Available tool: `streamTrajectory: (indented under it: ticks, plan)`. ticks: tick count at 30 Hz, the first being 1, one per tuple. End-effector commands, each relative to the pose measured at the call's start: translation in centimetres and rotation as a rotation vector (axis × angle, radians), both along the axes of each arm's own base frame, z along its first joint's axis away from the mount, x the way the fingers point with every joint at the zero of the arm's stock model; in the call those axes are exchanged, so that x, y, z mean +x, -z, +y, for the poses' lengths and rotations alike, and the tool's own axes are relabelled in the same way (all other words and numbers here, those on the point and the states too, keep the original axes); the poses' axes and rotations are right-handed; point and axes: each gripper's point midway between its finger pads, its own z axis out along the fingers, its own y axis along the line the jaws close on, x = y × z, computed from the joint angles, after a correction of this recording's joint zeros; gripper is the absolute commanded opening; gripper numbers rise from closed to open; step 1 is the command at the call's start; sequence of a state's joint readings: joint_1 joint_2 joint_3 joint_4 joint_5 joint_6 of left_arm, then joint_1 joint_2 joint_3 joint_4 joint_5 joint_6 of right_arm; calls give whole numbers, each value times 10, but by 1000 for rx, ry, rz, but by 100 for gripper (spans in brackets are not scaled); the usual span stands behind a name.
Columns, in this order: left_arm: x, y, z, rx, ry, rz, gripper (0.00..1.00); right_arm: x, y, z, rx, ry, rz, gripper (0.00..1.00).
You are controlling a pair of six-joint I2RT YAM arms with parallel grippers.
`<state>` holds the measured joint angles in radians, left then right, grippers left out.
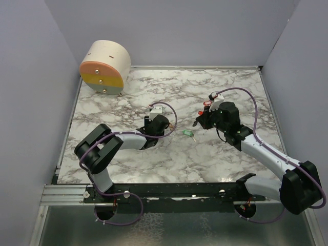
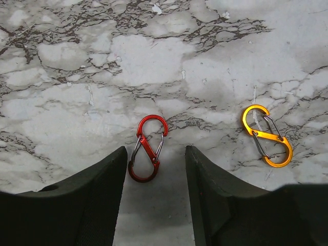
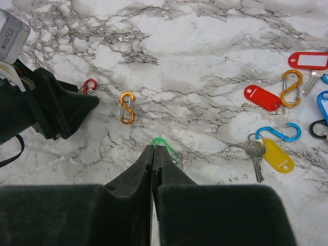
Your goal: Put the keys on the keyring
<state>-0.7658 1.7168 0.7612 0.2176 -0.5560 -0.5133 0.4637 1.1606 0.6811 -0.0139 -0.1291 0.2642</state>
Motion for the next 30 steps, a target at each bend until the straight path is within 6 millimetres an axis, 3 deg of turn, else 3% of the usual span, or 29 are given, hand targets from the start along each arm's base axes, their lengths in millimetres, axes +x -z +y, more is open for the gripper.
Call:
streamTrajectory:
  ticks: [1, 7, 18, 20, 26, 30]
  plan:
    - [-13, 25, 10, 43, 31, 97, 51, -5, -2, 0, -7, -16, -11, 1]
    - [-13, 29, 17, 39, 21, 109, 50, -5, -2, 0, -8, -14, -10, 1]
    - [-13, 31, 22, 31, 20, 117, 40, -4, -1, 0, -9, -14, -8, 1]
    - [-14, 31, 21, 30, 26, 122, 33, -4, -1, 0, -9, -14, -7, 1]
    - [-15, 36, 18, 32, 48, 143, 1, -4, -1, 1, -7, -17, -8, 1]
    - [-15, 36, 14, 24, 61, 149, 0, -4, -1, 1, -8, -18, -8, 1]
